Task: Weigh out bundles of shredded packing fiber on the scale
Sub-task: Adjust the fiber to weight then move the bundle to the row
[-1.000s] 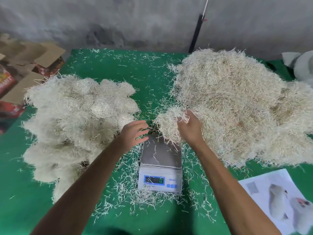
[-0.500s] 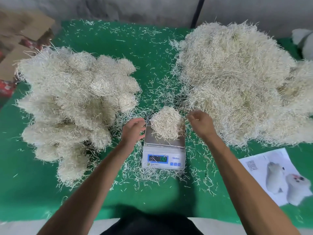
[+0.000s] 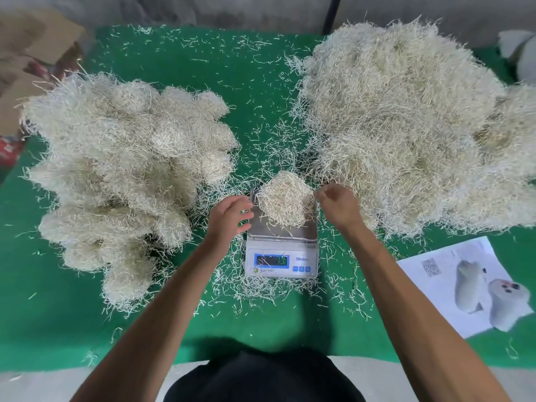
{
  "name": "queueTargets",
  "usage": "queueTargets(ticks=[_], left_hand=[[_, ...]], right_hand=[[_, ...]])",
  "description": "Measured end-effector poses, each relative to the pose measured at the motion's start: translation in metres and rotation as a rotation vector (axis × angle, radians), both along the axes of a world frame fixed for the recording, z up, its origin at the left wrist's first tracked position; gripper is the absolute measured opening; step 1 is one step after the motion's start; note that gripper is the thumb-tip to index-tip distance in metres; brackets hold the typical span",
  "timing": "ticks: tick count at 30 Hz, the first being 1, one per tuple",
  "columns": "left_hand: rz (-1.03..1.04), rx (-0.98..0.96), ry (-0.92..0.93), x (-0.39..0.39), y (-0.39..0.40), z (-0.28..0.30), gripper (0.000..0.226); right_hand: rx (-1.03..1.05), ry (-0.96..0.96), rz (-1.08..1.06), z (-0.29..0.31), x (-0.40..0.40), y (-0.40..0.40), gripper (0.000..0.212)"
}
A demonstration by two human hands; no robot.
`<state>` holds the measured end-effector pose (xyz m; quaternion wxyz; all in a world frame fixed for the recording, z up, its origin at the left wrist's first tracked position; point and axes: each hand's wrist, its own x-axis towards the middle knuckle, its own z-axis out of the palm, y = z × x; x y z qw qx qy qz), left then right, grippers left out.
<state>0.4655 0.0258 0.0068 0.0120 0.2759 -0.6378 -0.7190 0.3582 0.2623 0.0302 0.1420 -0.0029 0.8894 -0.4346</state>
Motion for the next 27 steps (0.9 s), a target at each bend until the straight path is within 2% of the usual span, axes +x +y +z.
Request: queueTargets(ticks=[14,19,22,23,25,27], left_hand=[[0.099,0.032,-0.057,0.003,-0.007,-0.005,0.020],[0.062,0.303,-0.156,0.001,0.005,-0.003,0.034],[0.047,0.487,-0.235,-0.009,0.019,0.005,0.040],[0.056,0.581,-0.237,-0.014,0.019,0.007,0.051],[0.106,0.725,-0.242,-0.021,0.008,0.014,0.071],[0.140,0.592,-0.194,-0.027,-0.011,0.026,0.064]], right_hand=[[0.020,0.008,-0.001,-0.004,-0.009,-0.021,0.053],[-0.065,-0.008,0.054,-0.006,-0.006,-0.042,0.063],[-0.226,-0.143,0.164,-0.013,0.017,-0.070,0.089],[-0.261,-0.149,0.201,-0.018,0.025,-0.081,0.083],[-0.336,-0.120,0.258,-0.025,0.043,-0.103,0.054],[-0.383,-0.027,0.279,-0.021,0.056,-0.126,0.048]])
